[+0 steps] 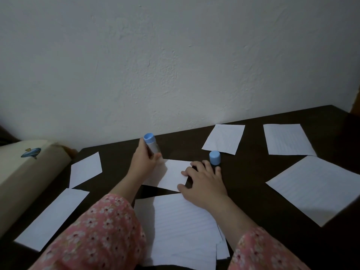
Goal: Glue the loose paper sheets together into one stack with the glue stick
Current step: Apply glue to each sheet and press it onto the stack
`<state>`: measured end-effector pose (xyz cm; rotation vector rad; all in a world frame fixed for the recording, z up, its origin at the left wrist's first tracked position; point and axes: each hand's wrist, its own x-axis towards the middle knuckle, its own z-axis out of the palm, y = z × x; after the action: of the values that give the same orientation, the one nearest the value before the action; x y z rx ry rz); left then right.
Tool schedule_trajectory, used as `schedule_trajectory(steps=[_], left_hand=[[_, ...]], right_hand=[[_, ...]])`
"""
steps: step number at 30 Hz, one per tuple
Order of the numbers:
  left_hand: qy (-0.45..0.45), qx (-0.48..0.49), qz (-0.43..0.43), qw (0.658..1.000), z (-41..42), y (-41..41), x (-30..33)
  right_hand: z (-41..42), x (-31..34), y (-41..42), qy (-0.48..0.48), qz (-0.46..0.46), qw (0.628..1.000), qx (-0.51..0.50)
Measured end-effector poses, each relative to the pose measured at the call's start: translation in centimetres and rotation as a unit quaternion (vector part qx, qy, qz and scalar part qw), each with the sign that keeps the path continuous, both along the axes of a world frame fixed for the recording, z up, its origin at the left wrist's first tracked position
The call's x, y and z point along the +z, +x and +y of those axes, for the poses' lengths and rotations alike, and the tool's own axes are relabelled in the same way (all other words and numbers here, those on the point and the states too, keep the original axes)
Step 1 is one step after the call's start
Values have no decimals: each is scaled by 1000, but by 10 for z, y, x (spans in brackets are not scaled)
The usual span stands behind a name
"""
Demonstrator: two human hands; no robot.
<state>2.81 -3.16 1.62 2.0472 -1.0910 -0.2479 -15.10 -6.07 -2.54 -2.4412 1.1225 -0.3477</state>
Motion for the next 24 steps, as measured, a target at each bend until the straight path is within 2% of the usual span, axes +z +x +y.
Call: schedule_trajectory(steps=[5, 7, 9, 11, 12, 14, 16, 20, 24], left_hand=[[-12, 36, 24, 999, 1, 10, -3], [-47, 81, 75, 993, 5, 12, -3], [-128, 161, 162, 965, 13, 12, -1], [-232, 227, 240, 915, 25, 10, 3], [-271, 243, 259, 895, 31, 7, 4], [-307, 247, 253, 884, 45, 0, 5], [-313, 248, 259, 880, 58, -7, 2], [-307, 261, 331, 853, 73, -10, -3], [-283, 220, 334, 872, 77, -21, -6]], right_hand=[[0, 1, 0, -2, 3, 1000, 3], [0, 0, 0, -6, 5, 1000, 3], [-1, -1, -1, -10, 3, 1000, 2], [-1, -2, -1, -16, 2, 1000, 1], [-1, -2, -1, -20, 1, 1000, 1], [0, -2, -1, -25, -8, 1000, -1], [2, -1, 0, -28, -24, 999, -5], [1, -6, 1, -74, -25, 996, -44], [0, -10, 2, -84, -29, 995, -55]])
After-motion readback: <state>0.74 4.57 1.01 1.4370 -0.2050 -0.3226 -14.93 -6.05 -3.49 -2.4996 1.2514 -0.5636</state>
